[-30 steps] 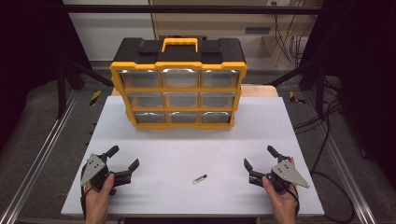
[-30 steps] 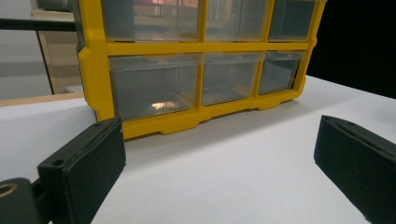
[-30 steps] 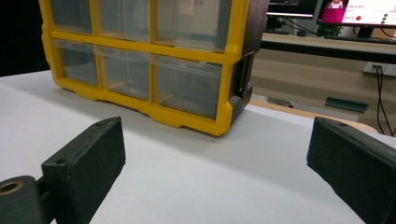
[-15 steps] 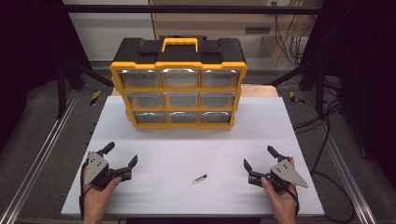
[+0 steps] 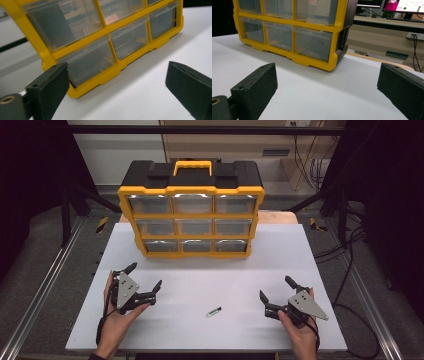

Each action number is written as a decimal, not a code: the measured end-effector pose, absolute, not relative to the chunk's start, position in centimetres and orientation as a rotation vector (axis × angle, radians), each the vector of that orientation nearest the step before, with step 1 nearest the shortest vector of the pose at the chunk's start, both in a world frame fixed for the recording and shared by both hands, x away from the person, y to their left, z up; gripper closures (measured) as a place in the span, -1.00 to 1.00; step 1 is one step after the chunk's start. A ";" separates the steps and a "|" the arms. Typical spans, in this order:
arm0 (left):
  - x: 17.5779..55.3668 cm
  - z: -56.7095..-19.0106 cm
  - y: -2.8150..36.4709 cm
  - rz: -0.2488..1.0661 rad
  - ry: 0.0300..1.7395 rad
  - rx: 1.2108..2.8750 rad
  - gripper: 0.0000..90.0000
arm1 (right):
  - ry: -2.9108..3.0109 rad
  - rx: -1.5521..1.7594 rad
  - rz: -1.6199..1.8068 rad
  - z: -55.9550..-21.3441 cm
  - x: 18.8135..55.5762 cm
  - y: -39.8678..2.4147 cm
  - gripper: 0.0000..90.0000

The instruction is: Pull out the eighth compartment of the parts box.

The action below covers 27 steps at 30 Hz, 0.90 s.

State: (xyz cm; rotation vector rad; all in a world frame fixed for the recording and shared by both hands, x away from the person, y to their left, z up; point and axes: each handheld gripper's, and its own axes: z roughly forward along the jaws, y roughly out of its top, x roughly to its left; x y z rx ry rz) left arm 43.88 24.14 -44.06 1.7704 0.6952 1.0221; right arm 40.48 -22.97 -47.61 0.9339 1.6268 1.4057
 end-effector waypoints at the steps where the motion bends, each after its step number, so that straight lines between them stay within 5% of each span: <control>1: 44.0 -44.0 23.9 1.036 0.688 1.778 -0.86 | 1.627 0.934 1.406 -47.6 40.5 -23.0 -0.93; 27: 48.1 -41.6 17.2 1.384 0.407 2.013 -0.64 | 1.625 0.942 1.406 -47.6 40.4 -22.6 -0.93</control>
